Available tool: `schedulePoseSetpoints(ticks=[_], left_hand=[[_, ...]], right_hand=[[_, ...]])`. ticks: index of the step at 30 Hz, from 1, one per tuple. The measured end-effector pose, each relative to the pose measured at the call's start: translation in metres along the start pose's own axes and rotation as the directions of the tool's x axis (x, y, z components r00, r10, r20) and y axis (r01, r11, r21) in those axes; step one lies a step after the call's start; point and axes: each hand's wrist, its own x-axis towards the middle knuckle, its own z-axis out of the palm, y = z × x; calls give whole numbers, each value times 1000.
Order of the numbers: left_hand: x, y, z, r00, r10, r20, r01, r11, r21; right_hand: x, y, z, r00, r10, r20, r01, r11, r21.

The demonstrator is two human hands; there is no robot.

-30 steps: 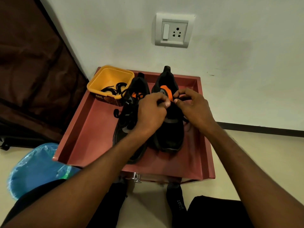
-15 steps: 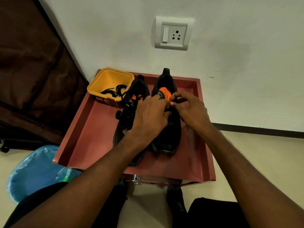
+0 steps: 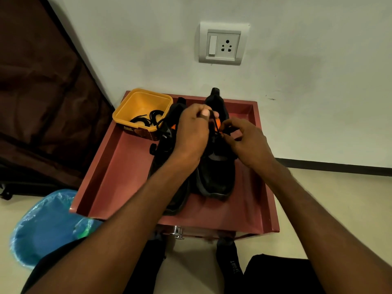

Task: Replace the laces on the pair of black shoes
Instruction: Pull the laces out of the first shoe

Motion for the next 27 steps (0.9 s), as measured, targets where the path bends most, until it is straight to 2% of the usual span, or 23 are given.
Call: schedulePoseSetpoints(ticks=[1,2,3,4,5,6,7,8,14,15,16,17,18,19,20,21,22,23,24,25,26,27], left_hand=[[0,6,1,998,-58,18,60,983,-175],[-1,9,2,996,-72,47,80,973,-215],[-2,9,2,997,-42,70,51,990,-133],[-1,3,1,994,27,103,-32,998,45],[1,-4,-1,980,102,169,-147,948,281],[3,-12,-4,957,163,241,-269,816,512],[5,-19,-6,929,193,317,-364,638,678],[6,-22,-9,916,199,349,-400,512,760],[8,-16,-15,918,236,319,-387,360,849],[11,-15,-16,920,235,315,-382,349,856],[12,-13,-18,924,250,290,-371,401,837],[15,-9,-21,933,265,242,-354,564,746],[18,-1,-25,947,270,171,-320,800,507],[18,9,-28,968,233,93,-243,961,132],[16,19,-31,987,153,46,-139,966,-217],[15,24,-33,996,77,41,-53,910,-410],[14,27,-34,999,38,34,-19,898,-440],[14,25,-35,999,41,10,-36,948,-315],[16,17,-34,995,96,10,-95,992,-79],[19,5,-33,984,171,52,-178,962,205],[20,-5,-32,968,219,127,-252,855,452],[20,-12,-30,950,229,211,-311,702,640]], right_hand=[[0,1,-1,1000,-2,-6,2,1000,-7],[0,2,-2,1000,-3,-11,3,1000,-1],[-1,2,-3,1000,-5,-8,5,1000,14],[-1,1,-3,1000,-12,0,12,1000,21],[-2,0,-2,1000,-23,5,23,1000,11],[-3,-1,-1,999,-34,6,34,999,-11],[-3,-2,0,999,-42,1,42,999,-31],[-2,-3,1,999,-42,-2,42,998,-44],[-3,-5,2,1000,-26,5,26,999,-42],[-3,-5,1,1000,-26,5,27,999,-45],[-3,-5,0,1000,-26,6,27,999,-42],[-3,-4,0,1000,-21,11,21,999,-32],[-2,-4,-2,1000,-11,18,11,1000,-21],[-1,-3,-2,1000,-2,26,3,1000,-13],[-1,-3,-2,999,0,32,1,1000,-10],[0,-3,-2,999,-1,33,2,1000,-12],[0,-4,-2,1000,-2,30,2,1000,-19],[-1,-4,-2,1000,-3,24,4,1000,-27],[-1,-5,-2,1000,-3,19,4,999,-32],[-1,-5,-1,1000,-4,14,4,1000,-31],[-1,-4,-1,1000,-3,10,3,1000,-24],[-1,-3,0,1000,2,7,-2,1000,-14]])
